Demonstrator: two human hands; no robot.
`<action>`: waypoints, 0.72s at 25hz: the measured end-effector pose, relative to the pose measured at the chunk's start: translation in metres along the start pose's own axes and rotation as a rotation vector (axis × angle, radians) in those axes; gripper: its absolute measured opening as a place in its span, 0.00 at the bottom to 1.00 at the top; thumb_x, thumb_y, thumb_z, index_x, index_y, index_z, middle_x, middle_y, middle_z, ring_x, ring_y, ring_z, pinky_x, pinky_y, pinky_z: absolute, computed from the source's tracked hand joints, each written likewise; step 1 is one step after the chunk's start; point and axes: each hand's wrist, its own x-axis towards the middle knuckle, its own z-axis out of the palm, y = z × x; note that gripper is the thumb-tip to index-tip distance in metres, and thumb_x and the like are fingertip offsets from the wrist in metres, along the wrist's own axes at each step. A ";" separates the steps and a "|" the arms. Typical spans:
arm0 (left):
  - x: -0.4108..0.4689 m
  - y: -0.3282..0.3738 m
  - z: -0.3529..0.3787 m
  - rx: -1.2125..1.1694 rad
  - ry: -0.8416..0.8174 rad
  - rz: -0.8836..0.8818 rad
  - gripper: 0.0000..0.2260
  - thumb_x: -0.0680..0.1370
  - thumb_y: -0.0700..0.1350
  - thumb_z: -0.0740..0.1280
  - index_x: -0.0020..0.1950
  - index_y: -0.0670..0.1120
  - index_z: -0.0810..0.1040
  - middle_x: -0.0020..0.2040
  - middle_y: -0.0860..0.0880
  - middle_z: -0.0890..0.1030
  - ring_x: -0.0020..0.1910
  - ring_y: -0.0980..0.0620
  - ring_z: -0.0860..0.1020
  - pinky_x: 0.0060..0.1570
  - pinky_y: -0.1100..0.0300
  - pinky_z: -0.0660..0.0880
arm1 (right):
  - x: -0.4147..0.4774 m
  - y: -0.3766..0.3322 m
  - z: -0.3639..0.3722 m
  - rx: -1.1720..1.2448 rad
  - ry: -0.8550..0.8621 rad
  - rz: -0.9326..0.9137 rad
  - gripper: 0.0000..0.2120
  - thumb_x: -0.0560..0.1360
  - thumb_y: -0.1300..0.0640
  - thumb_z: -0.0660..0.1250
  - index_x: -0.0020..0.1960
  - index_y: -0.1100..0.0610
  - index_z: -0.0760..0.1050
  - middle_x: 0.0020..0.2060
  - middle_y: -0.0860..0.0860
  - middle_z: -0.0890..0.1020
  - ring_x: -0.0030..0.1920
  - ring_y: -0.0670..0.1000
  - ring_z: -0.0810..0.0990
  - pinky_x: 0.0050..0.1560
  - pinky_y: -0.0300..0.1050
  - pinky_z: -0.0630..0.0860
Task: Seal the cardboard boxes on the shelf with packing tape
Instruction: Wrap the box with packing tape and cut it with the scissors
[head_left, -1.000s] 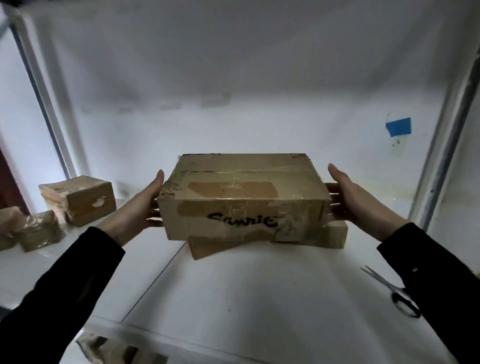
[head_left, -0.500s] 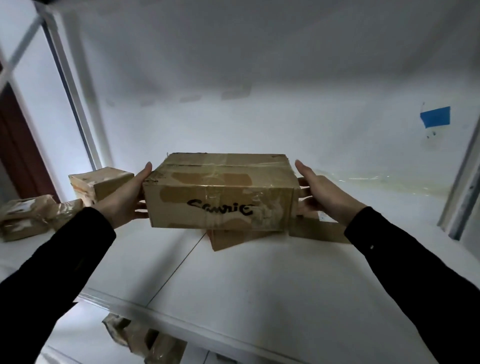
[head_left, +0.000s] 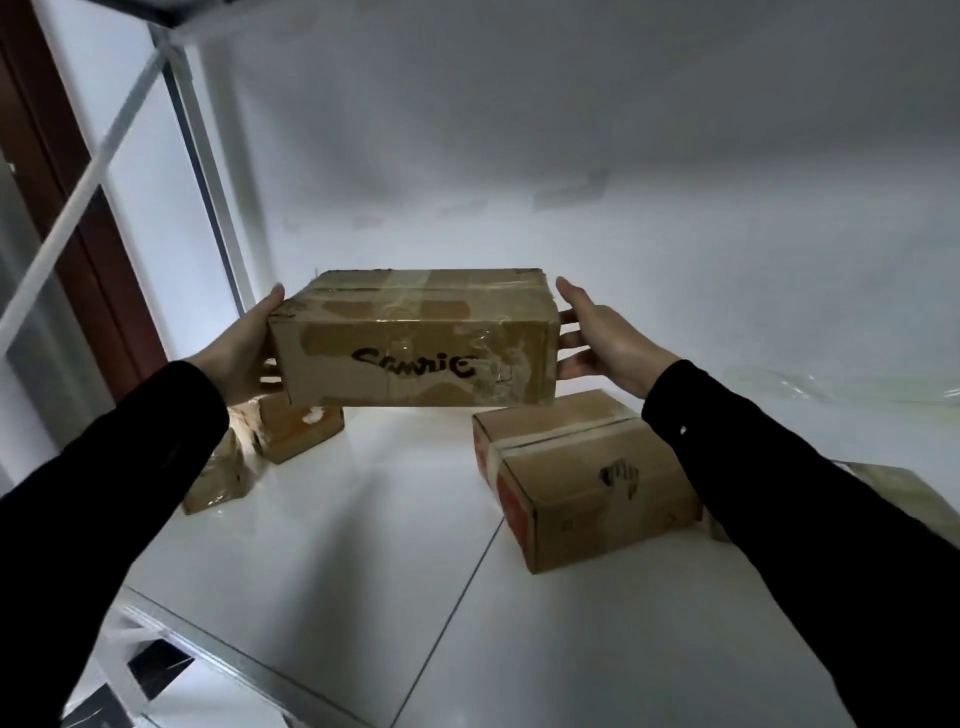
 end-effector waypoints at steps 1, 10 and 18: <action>0.014 -0.011 -0.007 -0.018 0.027 -0.025 0.21 0.77 0.66 0.52 0.44 0.52 0.76 0.43 0.50 0.77 0.41 0.51 0.74 0.41 0.58 0.70 | 0.012 0.004 0.013 -0.011 -0.004 0.022 0.30 0.76 0.36 0.52 0.61 0.61 0.72 0.51 0.59 0.81 0.37 0.58 0.82 0.48 0.49 0.80; 0.091 -0.125 -0.058 -0.185 0.188 -0.306 0.20 0.73 0.66 0.61 0.45 0.49 0.74 0.38 0.48 0.74 0.35 0.49 0.72 0.33 0.59 0.70 | 0.081 0.092 0.134 0.071 -0.143 0.172 0.28 0.78 0.40 0.55 0.54 0.64 0.77 0.45 0.57 0.79 0.43 0.53 0.79 0.47 0.52 0.80; 0.112 -0.129 -0.053 -0.255 0.188 -0.272 0.21 0.73 0.64 0.63 0.52 0.47 0.77 0.38 0.50 0.73 0.33 0.50 0.72 0.29 0.62 0.72 | 0.102 0.107 0.148 0.118 -0.102 0.224 0.38 0.68 0.31 0.58 0.59 0.63 0.74 0.49 0.55 0.80 0.51 0.57 0.81 0.55 0.56 0.78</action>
